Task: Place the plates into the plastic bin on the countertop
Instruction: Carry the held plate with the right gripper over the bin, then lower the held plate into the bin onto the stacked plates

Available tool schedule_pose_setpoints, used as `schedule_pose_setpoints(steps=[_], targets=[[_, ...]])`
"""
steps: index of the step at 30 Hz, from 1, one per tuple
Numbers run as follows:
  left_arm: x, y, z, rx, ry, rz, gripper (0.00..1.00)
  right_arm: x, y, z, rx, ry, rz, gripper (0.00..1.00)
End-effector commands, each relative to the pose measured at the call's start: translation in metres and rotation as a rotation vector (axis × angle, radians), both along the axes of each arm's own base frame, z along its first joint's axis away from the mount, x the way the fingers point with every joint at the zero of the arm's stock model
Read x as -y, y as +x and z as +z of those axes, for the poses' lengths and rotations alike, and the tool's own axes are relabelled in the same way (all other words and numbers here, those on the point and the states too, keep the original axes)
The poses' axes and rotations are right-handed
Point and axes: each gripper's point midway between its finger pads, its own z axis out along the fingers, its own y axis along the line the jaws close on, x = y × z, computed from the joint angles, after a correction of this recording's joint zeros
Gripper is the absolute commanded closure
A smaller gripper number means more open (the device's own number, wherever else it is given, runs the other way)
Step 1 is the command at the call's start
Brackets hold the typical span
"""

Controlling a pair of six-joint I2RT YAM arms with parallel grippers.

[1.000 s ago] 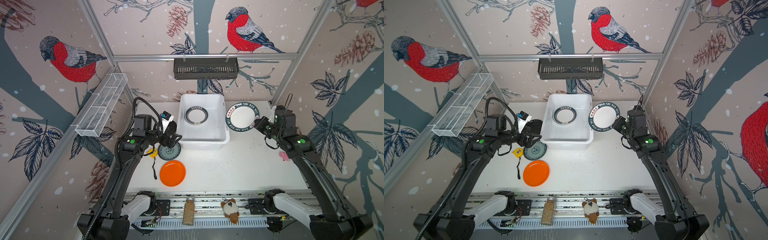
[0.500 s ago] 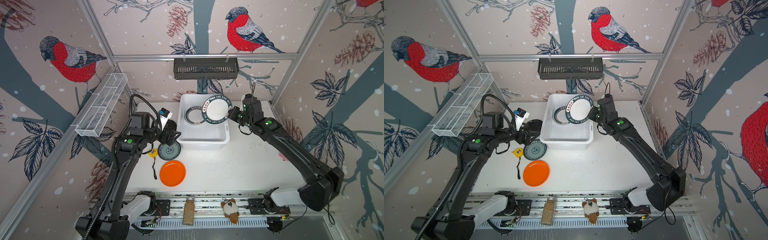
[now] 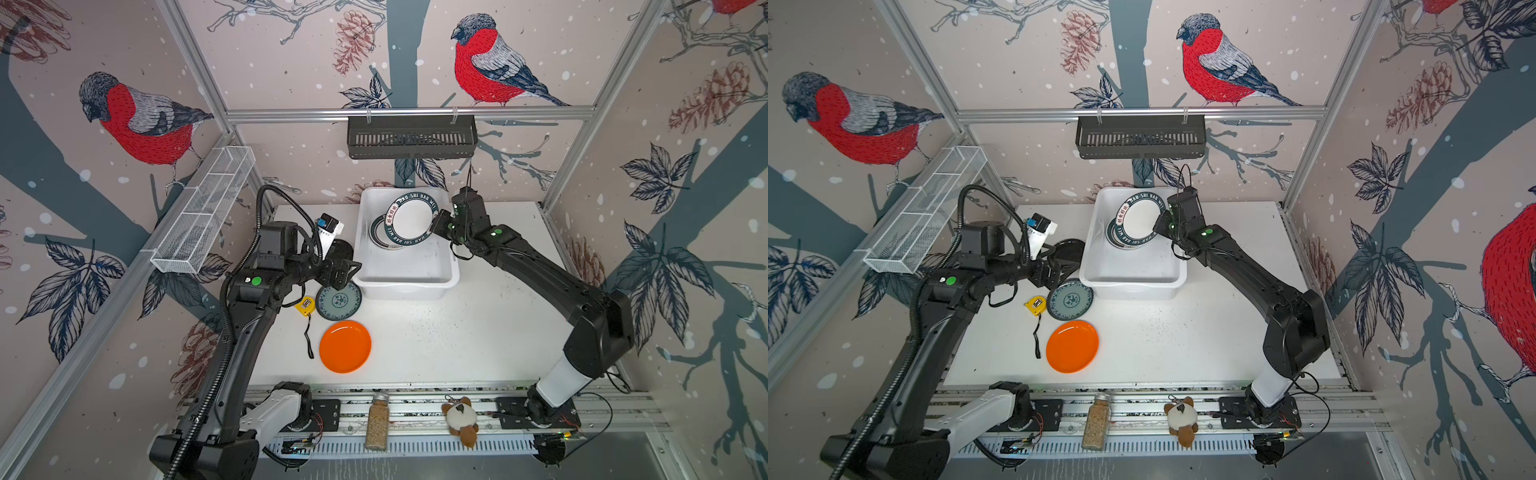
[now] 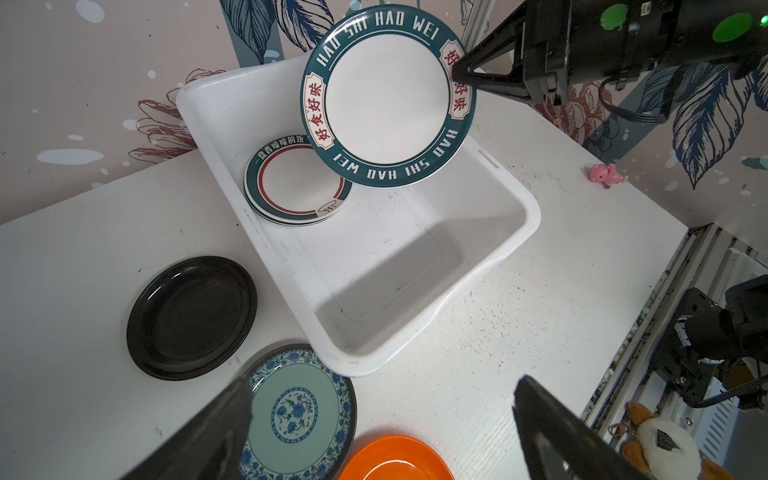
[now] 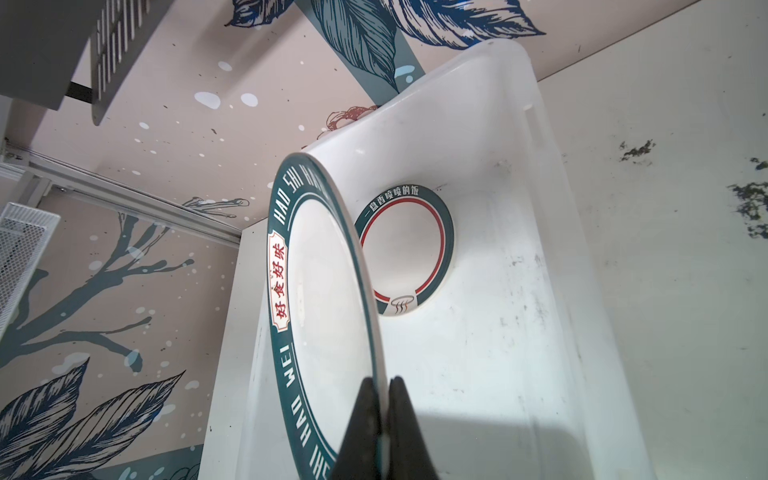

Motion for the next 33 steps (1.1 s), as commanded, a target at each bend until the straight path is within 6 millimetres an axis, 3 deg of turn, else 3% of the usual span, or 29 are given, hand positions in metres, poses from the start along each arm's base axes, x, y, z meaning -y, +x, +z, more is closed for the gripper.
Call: schedule_pose_setpoints(steps=[1,14,22,33], targets=[[0.0,-0.002,0.0,-0.016,0.004,0.0,0.03,-0.012,0.015,0.009,0.053,0.04,0.018,0.99],[-0.003,-0.018,-0.014,-0.039,0.017,-0.002,0.03,-0.036,0.053,-0.05,-0.036,0.055,0.046,0.99],[-0.002,-0.019,-0.011,-0.032,0.007,-0.007,0.03,-0.046,0.074,-0.083,-0.096,0.055,0.042,0.99],[-0.002,-0.016,-0.008,-0.02,0.011,-0.005,0.03,-0.056,0.1,-0.115,-0.16,0.05,0.051,0.99]])
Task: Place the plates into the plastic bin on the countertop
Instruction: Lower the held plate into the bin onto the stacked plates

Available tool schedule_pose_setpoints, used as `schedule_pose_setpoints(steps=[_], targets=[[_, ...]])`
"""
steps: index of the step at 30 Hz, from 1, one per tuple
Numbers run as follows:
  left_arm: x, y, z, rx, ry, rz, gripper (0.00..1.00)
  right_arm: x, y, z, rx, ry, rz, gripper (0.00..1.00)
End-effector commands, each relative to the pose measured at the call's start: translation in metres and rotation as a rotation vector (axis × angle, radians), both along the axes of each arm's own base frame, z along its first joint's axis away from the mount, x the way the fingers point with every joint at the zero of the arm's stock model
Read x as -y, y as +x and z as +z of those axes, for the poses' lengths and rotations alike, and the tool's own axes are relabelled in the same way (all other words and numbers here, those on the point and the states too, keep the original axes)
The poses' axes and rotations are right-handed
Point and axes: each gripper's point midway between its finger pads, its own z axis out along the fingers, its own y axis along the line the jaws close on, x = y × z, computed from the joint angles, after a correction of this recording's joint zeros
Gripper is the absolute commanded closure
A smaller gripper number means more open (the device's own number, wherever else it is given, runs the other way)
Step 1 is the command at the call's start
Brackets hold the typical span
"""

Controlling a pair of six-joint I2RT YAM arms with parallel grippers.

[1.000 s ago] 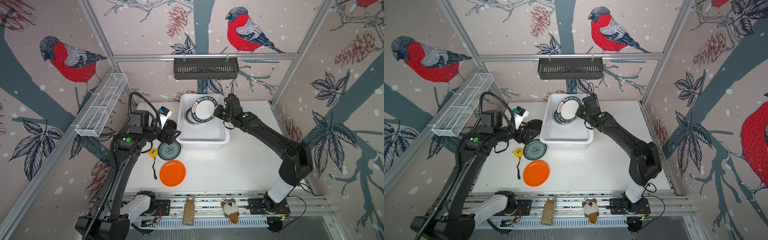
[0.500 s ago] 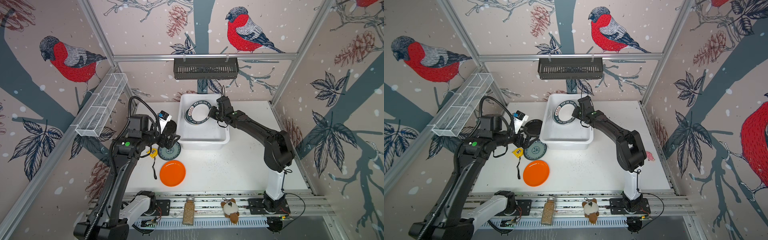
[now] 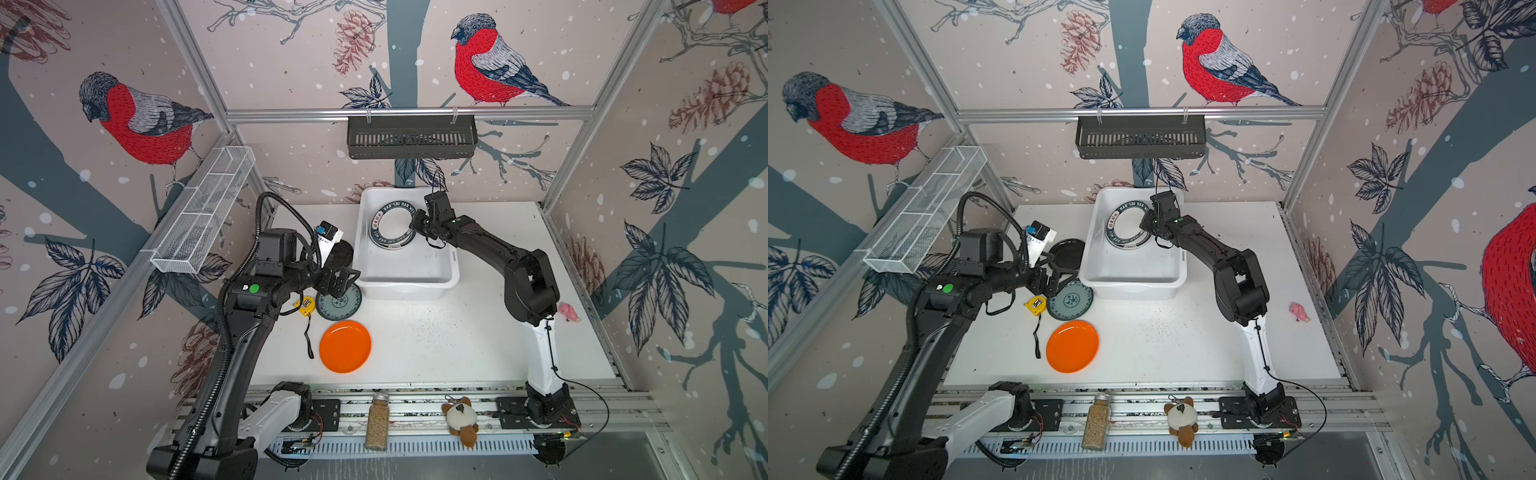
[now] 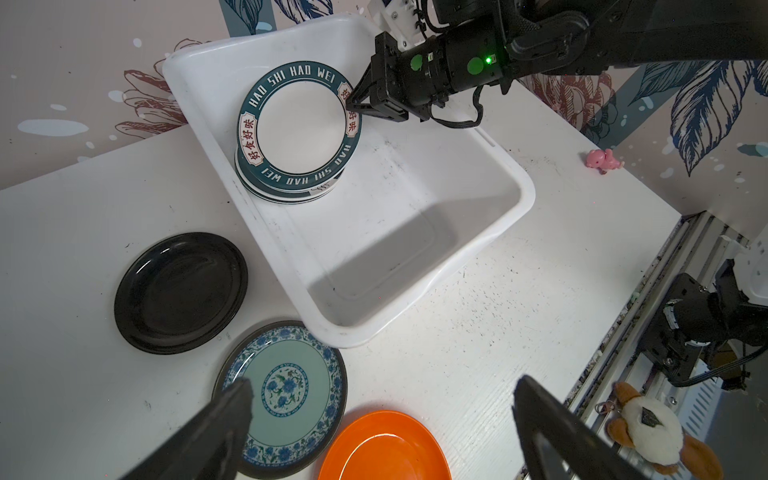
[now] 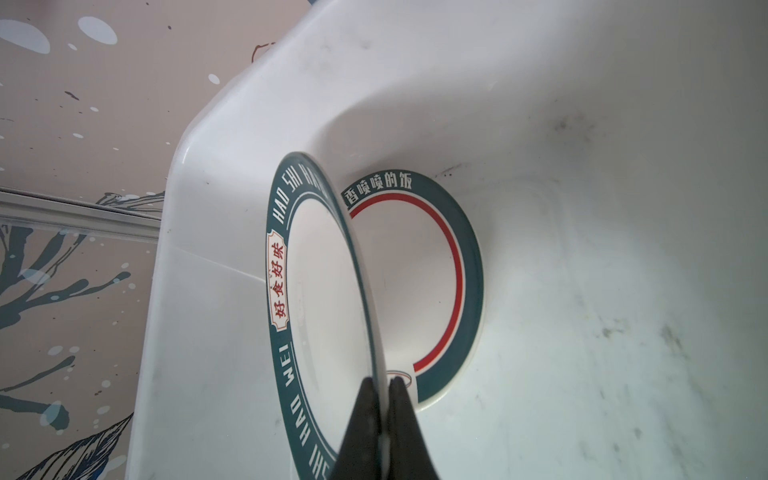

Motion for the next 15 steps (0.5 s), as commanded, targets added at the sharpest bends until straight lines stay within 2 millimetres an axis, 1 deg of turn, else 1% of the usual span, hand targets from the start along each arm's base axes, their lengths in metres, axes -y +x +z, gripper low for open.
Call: schedule_pose_setpoints(steps=[1,5,15], targets=[[0.0,0.001,0.003,0.015,0.004,-0.006,0.03,-0.004,0.005,-0.003,-0.021,0.034,0.01,0.98],[0.0,0.002,0.005,0.019,0.007,-0.003,0.03,-0.003,0.008,-0.013,-0.057,0.05,0.021,0.99],[0.0,0.002,0.006,0.024,0.009,-0.002,0.03,0.001,0.012,-0.028,-0.089,0.068,0.016,0.98]])
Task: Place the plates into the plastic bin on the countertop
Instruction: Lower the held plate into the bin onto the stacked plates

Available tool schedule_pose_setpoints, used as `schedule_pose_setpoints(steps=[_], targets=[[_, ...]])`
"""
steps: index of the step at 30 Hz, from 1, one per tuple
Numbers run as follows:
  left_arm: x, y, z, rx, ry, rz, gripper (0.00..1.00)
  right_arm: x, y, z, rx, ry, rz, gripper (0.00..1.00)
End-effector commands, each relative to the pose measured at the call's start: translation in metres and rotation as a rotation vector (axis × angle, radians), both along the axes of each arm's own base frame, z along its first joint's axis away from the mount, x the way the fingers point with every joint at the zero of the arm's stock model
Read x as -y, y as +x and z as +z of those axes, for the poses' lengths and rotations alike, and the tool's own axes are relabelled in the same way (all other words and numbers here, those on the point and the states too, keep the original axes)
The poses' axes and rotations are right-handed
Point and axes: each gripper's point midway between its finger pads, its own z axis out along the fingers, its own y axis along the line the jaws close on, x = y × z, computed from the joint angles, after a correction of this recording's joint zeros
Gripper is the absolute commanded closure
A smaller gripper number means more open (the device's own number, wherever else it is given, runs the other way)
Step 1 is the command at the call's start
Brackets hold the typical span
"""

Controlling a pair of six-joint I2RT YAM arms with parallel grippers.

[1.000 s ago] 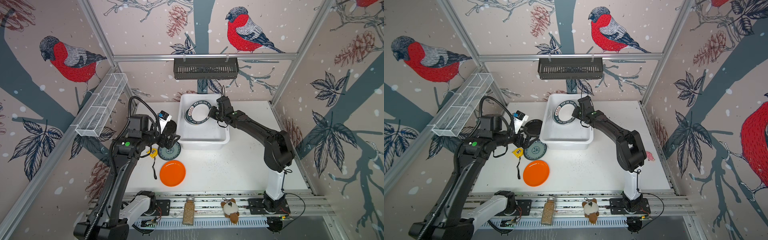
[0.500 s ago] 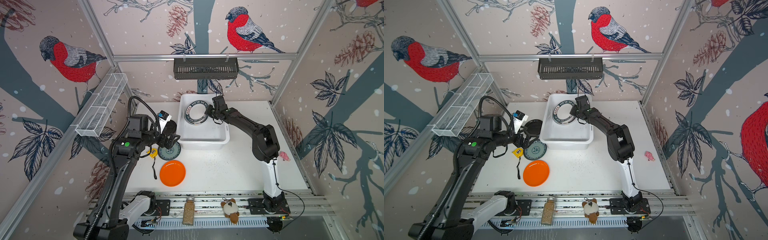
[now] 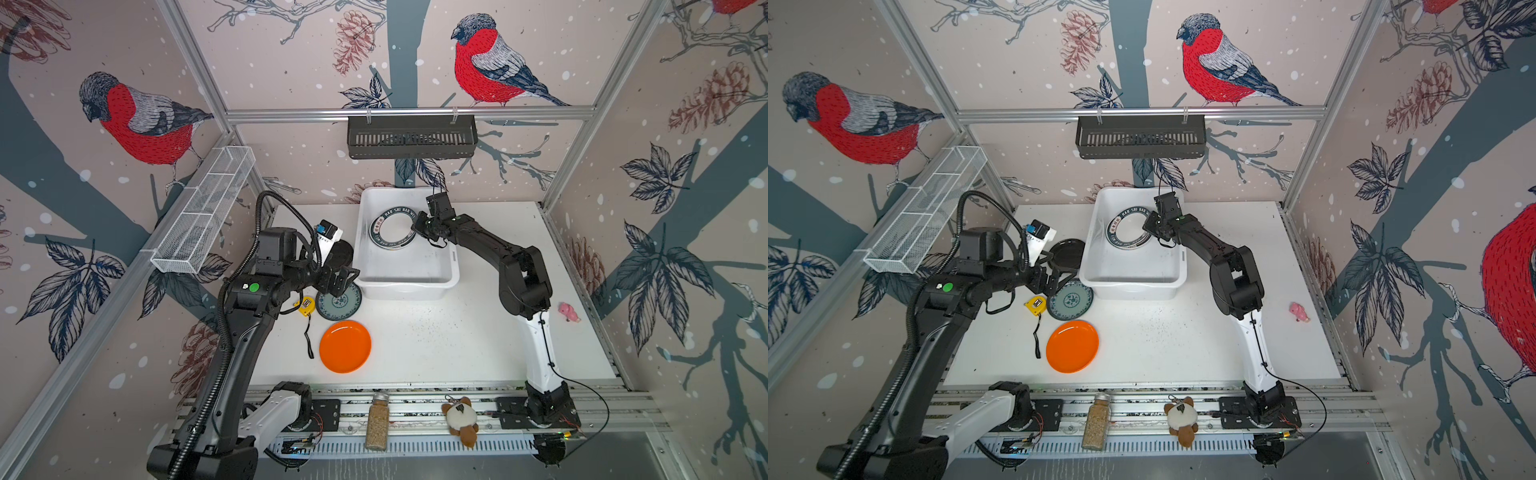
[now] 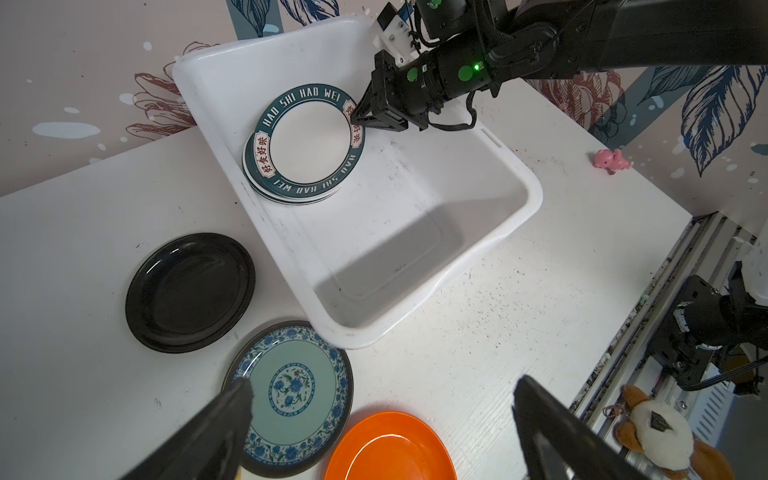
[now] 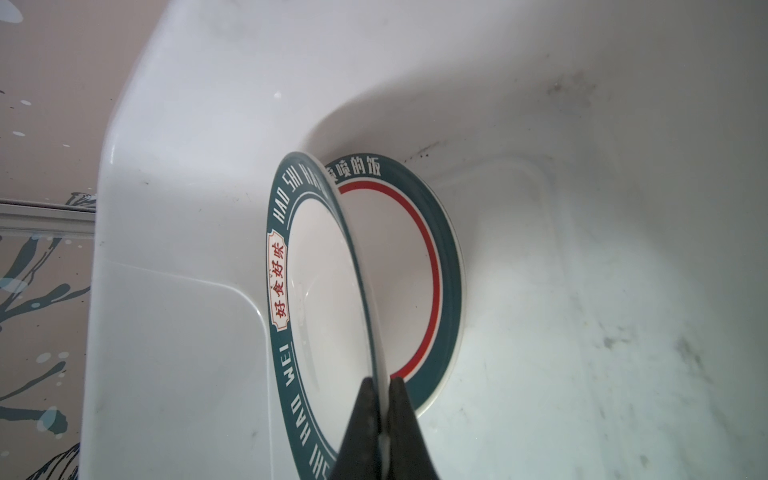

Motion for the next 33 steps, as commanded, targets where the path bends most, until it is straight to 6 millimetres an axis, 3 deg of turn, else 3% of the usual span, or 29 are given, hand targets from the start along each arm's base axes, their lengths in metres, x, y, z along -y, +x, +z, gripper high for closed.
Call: schedule_pose_setpoints(steps=[1,19,33], targets=[[0.002,-0.001,0.004,0.016,-0.003,-0.013,0.03,-0.004,0.005,0.001,0.007,0.041,0.001,0.98],[0.001,0.0,0.005,0.018,0.001,-0.012,0.03,-0.009,0.02,-0.019,-0.032,0.087,-0.004,0.93],[0.002,0.001,0.003,0.013,-0.001,-0.017,0.03,-0.006,0.018,-0.036,-0.069,0.082,-0.005,0.88]])
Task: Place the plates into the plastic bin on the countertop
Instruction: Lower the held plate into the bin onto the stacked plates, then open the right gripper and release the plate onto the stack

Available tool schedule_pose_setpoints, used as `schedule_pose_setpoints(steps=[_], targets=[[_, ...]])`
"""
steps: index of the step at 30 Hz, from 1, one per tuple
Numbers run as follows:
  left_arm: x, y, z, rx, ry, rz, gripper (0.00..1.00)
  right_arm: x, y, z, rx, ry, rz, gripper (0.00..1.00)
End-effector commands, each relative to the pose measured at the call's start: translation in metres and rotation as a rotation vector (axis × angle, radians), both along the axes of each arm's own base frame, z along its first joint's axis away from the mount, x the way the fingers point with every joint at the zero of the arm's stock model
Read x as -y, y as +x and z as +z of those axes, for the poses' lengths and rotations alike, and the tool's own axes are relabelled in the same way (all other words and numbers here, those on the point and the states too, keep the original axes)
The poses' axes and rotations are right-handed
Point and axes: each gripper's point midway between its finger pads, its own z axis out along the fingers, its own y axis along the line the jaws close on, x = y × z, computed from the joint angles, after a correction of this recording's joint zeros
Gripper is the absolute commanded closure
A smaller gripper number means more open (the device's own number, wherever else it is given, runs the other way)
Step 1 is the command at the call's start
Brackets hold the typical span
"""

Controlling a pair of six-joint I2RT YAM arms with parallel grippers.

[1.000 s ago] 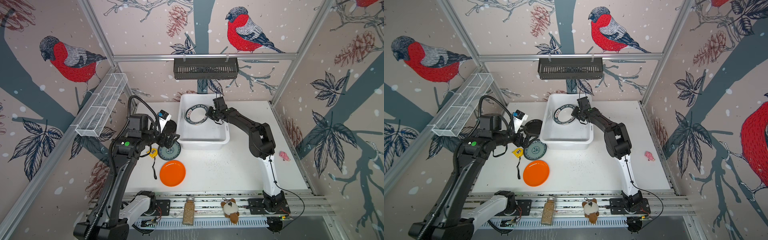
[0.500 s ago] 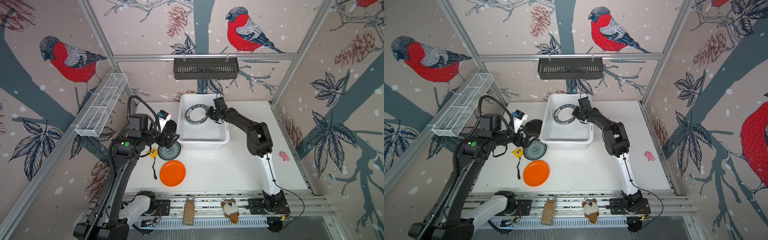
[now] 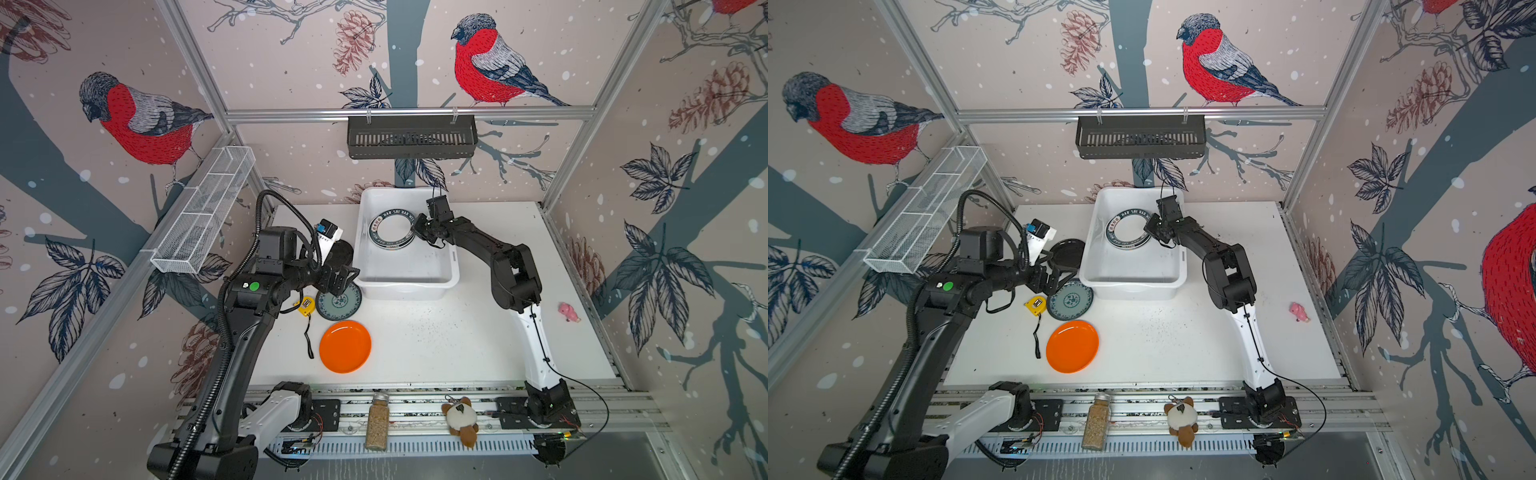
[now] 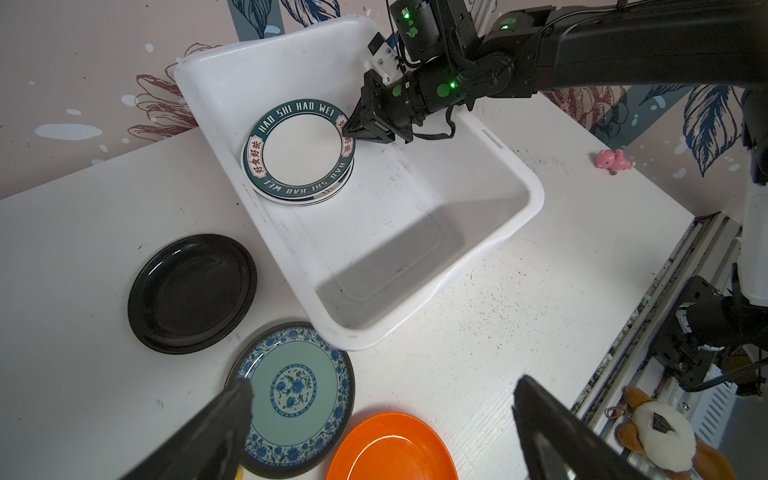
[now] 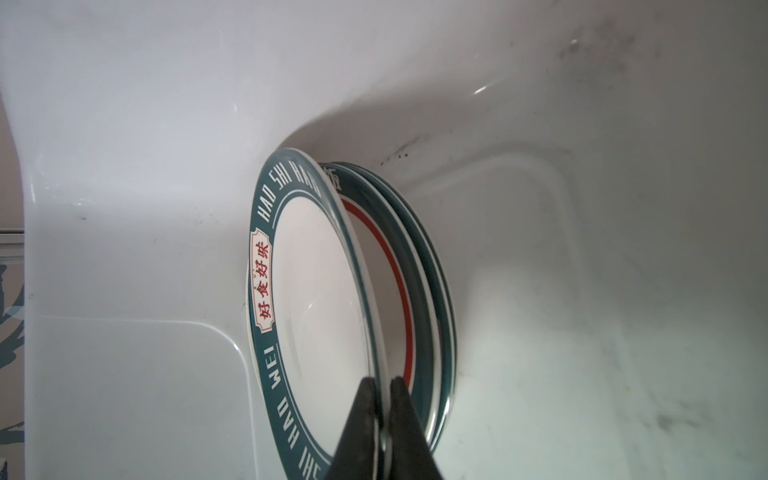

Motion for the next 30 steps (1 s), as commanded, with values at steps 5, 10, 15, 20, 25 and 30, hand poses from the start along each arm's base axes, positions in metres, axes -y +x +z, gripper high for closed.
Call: schedule_pose_setpoints(steps=[5,10,15,20,25,30], targets=[[0.003,0.0,0.004,0.016,-0.007,-0.018,0.03,-0.002,-0.004,-0.003,-0.011,-0.003,0.011,0.84],[0.003,0.0,0.005,0.018,-0.008,-0.019,0.03,-0.002,-0.005,-0.002,-0.013,-0.01,0.015,0.82],[0.003,-0.001,0.006,0.02,-0.012,-0.021,0.03,-0.002,-0.009,-0.005,-0.023,-0.021,0.02,0.78],[0.003,-0.003,0.008,0.023,-0.014,-0.022,0.03,-0.004,-0.011,-0.007,-0.03,-0.03,0.025,0.77],[0.004,-0.003,0.008,0.023,-0.017,-0.025,0.03,-0.004,-0.013,-0.007,-0.031,-0.042,0.021,0.73],[0.004,-0.004,0.01,0.028,-0.016,-0.026,0.03,-0.004,-0.015,-0.003,-0.025,-0.052,0.02,0.73]])
